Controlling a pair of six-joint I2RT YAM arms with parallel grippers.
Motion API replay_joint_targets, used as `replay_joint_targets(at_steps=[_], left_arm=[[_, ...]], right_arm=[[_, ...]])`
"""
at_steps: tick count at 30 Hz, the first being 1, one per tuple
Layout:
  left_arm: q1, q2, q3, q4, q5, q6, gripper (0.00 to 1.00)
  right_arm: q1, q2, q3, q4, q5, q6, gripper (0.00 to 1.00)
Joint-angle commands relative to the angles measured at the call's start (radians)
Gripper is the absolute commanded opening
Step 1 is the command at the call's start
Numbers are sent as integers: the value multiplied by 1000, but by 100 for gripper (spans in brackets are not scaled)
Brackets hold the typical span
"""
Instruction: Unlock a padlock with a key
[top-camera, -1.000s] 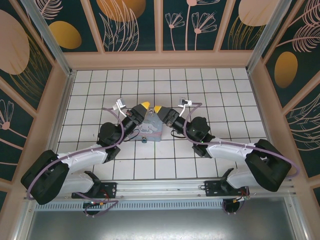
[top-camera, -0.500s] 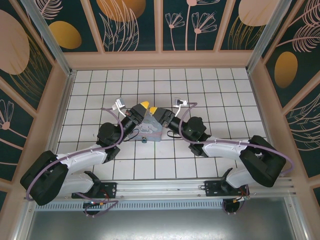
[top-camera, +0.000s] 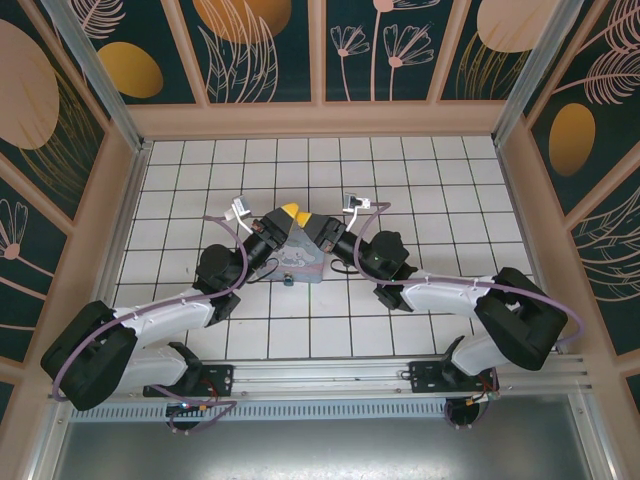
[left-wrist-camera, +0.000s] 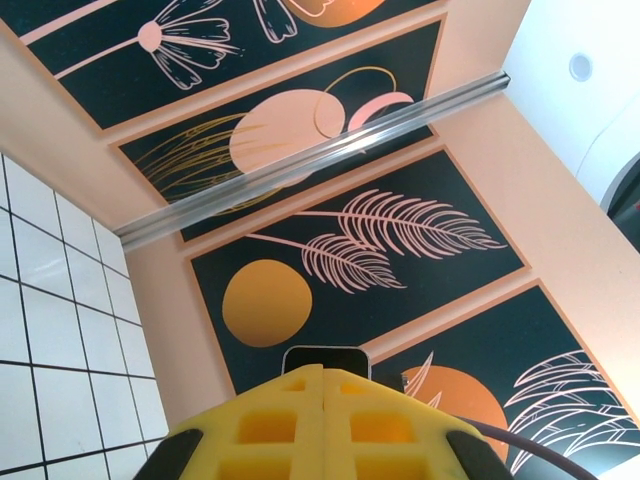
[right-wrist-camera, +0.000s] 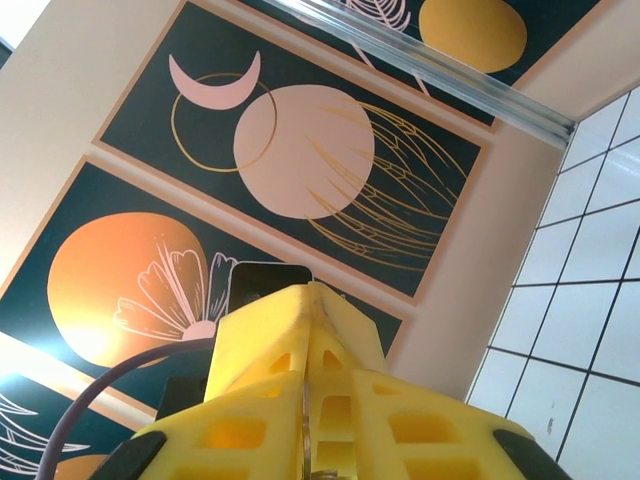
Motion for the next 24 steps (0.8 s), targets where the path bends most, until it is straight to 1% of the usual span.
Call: replay_joint_targets(at_steps=[1,3,4,5,12,18,20,23,24], left_arm=[[-1,0,-1,19,-5,16,0],[-1,0,-2,13,-11,16,0],[0,-2,-2,10,-15,19,0],[0,-4,-4,8,-19,20,0],[-1,-23,-12,-29,-45,33,0],[0,-24,-14,-29,-48,33,0],[0,-25,-15,-29,-51,32,0],[-1,-30,-18,-32,-58,31,0],[0,-32,-21,-32,-61,32,0]], right_arm=[[8,7,16,32,-14,3,13],[11,6,14,27,-11,4,15],[13,6,13,27,-10,4,21],[15,7,11,27,-9,4,23],[27,0,-9,29,10,5,24],[28,-4,-19,21,21,7,16],[29,-6,-25,20,25,11,15],[29,-13,-37,18,34,12,1],[29,-18,-41,16,40,11,0]])
